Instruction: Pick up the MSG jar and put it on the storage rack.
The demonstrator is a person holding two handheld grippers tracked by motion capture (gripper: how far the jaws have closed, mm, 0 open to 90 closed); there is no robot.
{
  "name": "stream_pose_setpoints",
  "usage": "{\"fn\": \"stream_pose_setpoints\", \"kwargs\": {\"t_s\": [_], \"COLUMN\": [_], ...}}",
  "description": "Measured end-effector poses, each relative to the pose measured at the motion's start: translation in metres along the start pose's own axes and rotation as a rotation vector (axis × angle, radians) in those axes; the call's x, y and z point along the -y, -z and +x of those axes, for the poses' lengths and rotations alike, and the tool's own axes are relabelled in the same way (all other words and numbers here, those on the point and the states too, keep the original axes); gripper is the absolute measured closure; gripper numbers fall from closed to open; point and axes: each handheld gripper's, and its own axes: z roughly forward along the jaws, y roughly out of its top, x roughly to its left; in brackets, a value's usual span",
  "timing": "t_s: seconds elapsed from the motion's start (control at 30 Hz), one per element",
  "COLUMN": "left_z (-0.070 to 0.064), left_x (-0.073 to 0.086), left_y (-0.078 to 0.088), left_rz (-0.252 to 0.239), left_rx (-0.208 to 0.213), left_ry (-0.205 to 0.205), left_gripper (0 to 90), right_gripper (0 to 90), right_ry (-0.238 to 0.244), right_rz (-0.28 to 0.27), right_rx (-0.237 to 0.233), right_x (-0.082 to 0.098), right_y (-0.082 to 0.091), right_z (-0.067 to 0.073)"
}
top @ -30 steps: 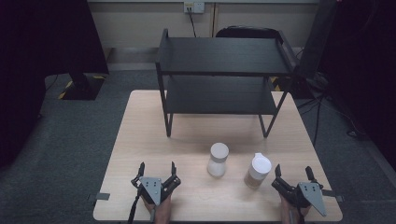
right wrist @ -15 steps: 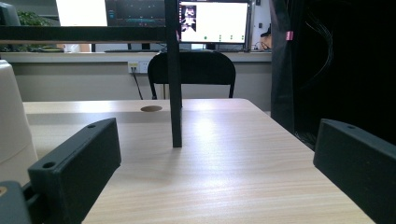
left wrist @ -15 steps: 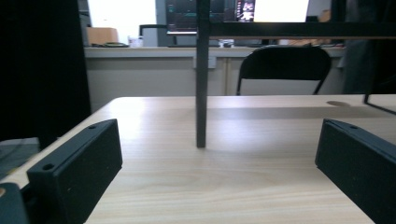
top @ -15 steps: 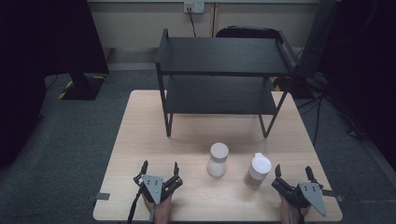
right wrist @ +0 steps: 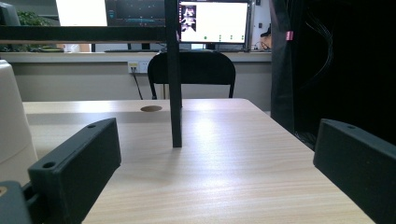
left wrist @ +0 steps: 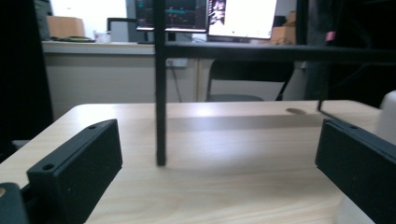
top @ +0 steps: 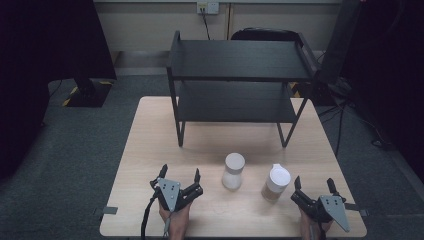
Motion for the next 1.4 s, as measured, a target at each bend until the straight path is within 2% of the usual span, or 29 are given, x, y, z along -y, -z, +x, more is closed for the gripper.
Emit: {"fn": "stream_pose_setpoints", "kwargs": {"t_s": [0.1,0.2,0.27,0.47,0.63,0.8,0.87,1.0,1.13,1.4], "left_z": [0.001,-0.002,-0.003,-0.008,-0.012,-0.024,-0.03,-0.038,-0.047,-0.053], "left_x": [-0.01,-0.017,-0.023,-0.036,-0.043,-0.042,-0.04,-0.036,-0.032,-0.02], "left_y": [-0.001,-0.003,-0.006,-0.02,-0.03,-0.037,-0.04,-0.046,-0.051,-0.06], "left_rz": [-0.012,-0.023,-0.016,-0.014,-0.019,-0.002,0.004,0.021,0.042,0.085], "left_rx": [0.049,0.076,0.105,0.192,0.248,0.271,0.281,0.301,0.293,0.324], "left_ry": [0.013,0.013,0.016,0.027,0.043,0.037,0.017,0.003,-0.048,-0.051], "left_gripper": [0.1,0.1,0.1,1.3,1.3,1.3,1.3,1.4,2.1,9.4], "right_gripper": [0.0,0.0,0.0,0.0,0.0,0.0,0.0,0.0,0.0,0.0], "right_ry": [0.0,0.0,0.0,0.0,0.0,0.001,0.001,0.001,0.001,0.002], "right_rz": [0.0,0.0,0.0,0.0,0.0,0.0,0.0,0.0,0.0,0.001], "right_rx": [0.0,0.0,0.0,0.004,0.004,0.004,0.004,0.004,0.004,0.008], "right_x": [0.0,0.0,0.0,0.0,0.0,0.0,0.0,0.0,0.0,0.0], "right_y": [0.0,0.0,0.0,0.0,0.0,0.0,0.0,0.0,0.0,0.0], "right_z": [0.0,0.0,0.0,0.001,0.001,0.001,0.001,0.001,0.001,0.002]}}
